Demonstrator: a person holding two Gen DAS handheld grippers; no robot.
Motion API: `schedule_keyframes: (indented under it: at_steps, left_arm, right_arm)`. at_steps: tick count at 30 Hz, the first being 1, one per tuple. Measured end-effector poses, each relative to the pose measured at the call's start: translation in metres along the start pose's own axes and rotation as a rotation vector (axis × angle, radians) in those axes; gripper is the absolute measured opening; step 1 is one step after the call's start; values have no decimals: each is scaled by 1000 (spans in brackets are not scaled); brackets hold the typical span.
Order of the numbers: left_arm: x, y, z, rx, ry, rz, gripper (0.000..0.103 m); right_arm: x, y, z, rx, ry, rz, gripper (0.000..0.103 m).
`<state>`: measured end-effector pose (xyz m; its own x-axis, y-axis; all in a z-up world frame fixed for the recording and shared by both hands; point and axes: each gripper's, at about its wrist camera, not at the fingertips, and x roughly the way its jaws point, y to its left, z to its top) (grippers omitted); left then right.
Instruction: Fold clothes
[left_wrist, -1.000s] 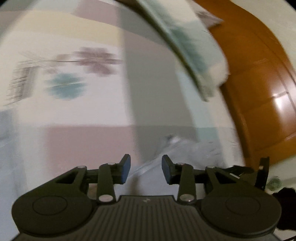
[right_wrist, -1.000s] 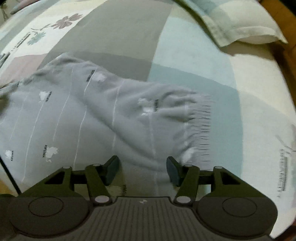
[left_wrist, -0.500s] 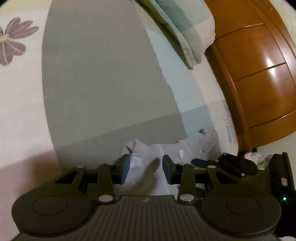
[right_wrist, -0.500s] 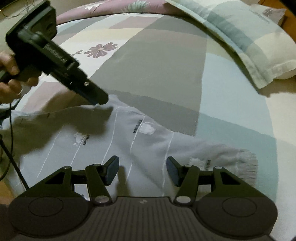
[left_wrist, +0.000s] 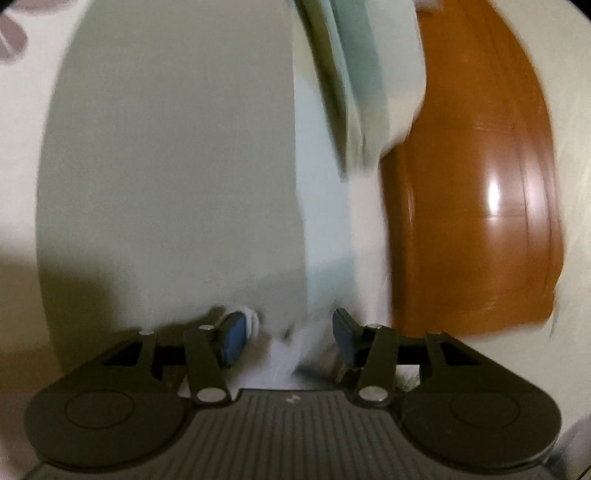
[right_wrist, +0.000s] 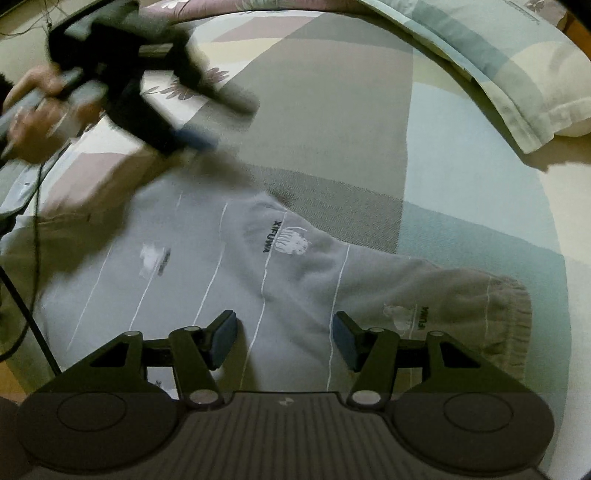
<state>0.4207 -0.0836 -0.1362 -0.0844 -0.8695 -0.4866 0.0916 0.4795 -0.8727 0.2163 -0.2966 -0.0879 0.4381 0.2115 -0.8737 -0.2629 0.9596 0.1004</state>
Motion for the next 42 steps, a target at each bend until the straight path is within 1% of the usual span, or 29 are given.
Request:
schedule_keyframes:
  at_steps: [3, 7, 9, 10, 11, 13, 14, 16, 17, 18, 20, 21, 23, 24, 26, 27, 28, 29, 31, 32, 33, 35, 36, 38, 41, 42]
  left_arm:
    - [-3, -7, 2, 87, -2, 98, 48]
    - [-15, -32, -19, 287, -18, 217, 49]
    - [-21, -43, -28, 339, -25, 216, 50]
    - [-22, -48, -33, 361, -20, 195, 50]
    - [-21, -51, -38, 382, -9, 179, 51]
    - [-9, -53, -47, 419, 41, 171, 51]
    - [-3, -53, -51, 432, 57, 180, 51]
    - [5, -45, -57, 436, 40, 262, 51]
    - [7, -40, -60, 432, 25, 301, 45]
    - [1, -35, -60, 410, -7, 328, 35]
    - [-15, -33, -64, 370, -65, 351, 37]
    - [-22, -35, -65, 365, -85, 359, 42]
    - [-28, -45, -69, 388, -90, 335, 43]
    - [-28, -50, -71, 410, -85, 322, 45]
    - [-16, -66, -82, 508, -43, 299, 48]
    - [-8, -72, -91, 572, -13, 315, 49]
    - [-2, -75, -99, 631, 17, 337, 49]
    - [2, -74, -107, 674, 43, 375, 49]
    - [13, -68, -121, 739, 89, 479, 49]
    - [15, -66, -129, 773, 98, 517, 48]
    - [9, -68, -136, 800, 82, 522, 49]
    - [-2, -75, -145, 794, 73, 539, 49]
    - [-6, -79, -150, 798, 62, 539, 50]
    - [-9, -81, -158, 802, 59, 564, 50]
    - [-9, -79, -171, 777, 75, 594, 50]
    - [-7, -77, -175, 765, 82, 604, 50]
  right_arm:
    - [0, 1, 0, 5, -2, -1, 64]
    - [-3, 4, -2, -1, 3, -9, 65]
    - [-6, 5, -1, 8, 3, -18, 65]
    - [-6, 2, 0, 16, -2, -26, 65]
    - [-10, 2, -1, 27, -11, -33, 65]
    - [-16, -1, -3, 41, -20, -51, 65]
    - [-17, -3, -5, 43, -21, -67, 65]
    - [-17, -13, -11, 54, 1, -96, 65]
    - [-17, -18, -14, 61, 15, -112, 65]
    - [-16, -24, -17, 68, 28, -128, 65]
    - [-23, -34, -27, 77, 44, -167, 65]
    - [-27, -37, -30, 78, 45, -179, 65]
    - [-35, -39, -34, 82, 36, -188, 65]
    - [-38, -37, -34, 84, 27, -186, 65]
    - [-39, -28, -34, 60, 17, -167, 65]
    - [-36, -23, -34, 38, 15, -164, 65]
    - [-32, -20, -35, 19, 21, -163, 65]
    - [-28, -20, -37, 17, 28, -161, 65]
    - [-25, -23, -45, 28, 37, -155, 68]
    - [-28, -27, -50, 41, 37, -150, 70]
    - [-30, -31, -54, 52, 38, -146, 70]
    - [-40, -33, -54, 58, 50, -157, 70]
    - [-46, -34, -52, 77, 34, -149, 70]
    - [-53, -35, -38, 119, -35, -132, 70]
    - [-38, -40, -11, 166, -119, -100, 70]
    - [-26, -45, -6, 166, -112, -120, 70]
